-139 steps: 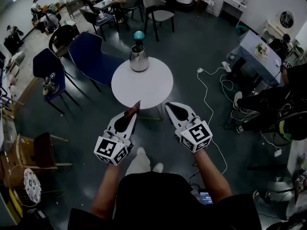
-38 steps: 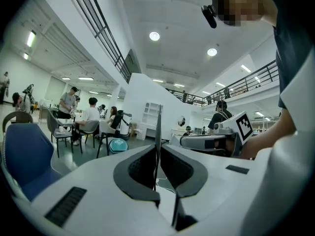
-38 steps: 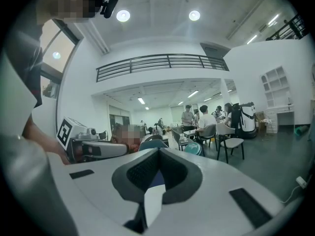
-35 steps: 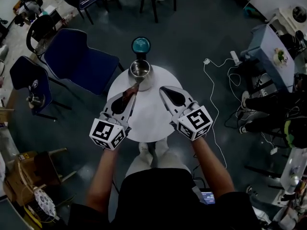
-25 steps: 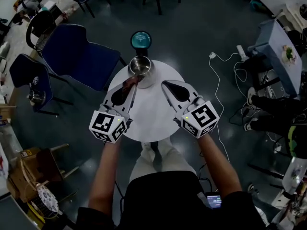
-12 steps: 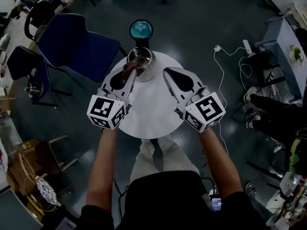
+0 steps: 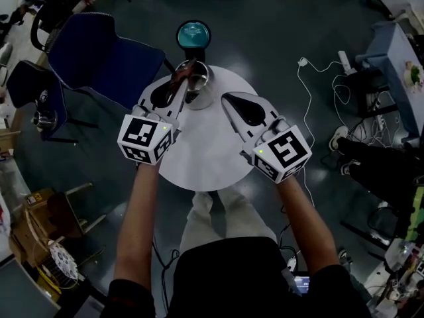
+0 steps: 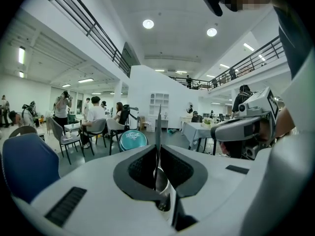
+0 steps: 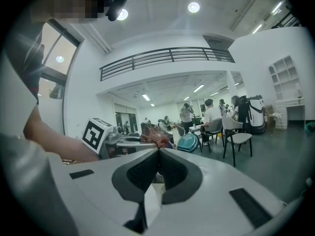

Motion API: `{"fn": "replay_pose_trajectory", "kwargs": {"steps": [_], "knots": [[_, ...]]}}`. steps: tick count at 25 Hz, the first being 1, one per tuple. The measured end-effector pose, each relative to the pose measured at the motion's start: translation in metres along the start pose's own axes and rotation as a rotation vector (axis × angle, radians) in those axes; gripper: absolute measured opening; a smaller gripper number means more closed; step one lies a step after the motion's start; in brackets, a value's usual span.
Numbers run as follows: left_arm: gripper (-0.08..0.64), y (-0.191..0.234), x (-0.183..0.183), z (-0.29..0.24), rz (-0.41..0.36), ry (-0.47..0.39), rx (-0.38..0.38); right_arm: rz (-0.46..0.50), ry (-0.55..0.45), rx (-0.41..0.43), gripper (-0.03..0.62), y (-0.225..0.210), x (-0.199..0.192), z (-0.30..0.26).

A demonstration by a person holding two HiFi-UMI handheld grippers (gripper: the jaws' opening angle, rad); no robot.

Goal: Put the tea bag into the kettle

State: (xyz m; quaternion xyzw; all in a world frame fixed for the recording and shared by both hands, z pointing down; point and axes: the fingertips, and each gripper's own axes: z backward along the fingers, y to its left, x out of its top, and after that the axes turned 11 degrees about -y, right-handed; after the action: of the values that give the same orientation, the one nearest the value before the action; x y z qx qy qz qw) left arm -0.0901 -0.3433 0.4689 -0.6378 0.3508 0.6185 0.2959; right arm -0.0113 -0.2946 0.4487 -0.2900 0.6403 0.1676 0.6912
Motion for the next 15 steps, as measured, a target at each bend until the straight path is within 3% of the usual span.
{"fn": "replay_pose_trajectory", "kwargs": {"steps": [15], "knots": [[0.038,0.015,-0.027,-0.023,-0.029,0.03,-0.024,-0.027,0.001,-0.007,0.017,-0.013,-0.026,-0.013]]}}
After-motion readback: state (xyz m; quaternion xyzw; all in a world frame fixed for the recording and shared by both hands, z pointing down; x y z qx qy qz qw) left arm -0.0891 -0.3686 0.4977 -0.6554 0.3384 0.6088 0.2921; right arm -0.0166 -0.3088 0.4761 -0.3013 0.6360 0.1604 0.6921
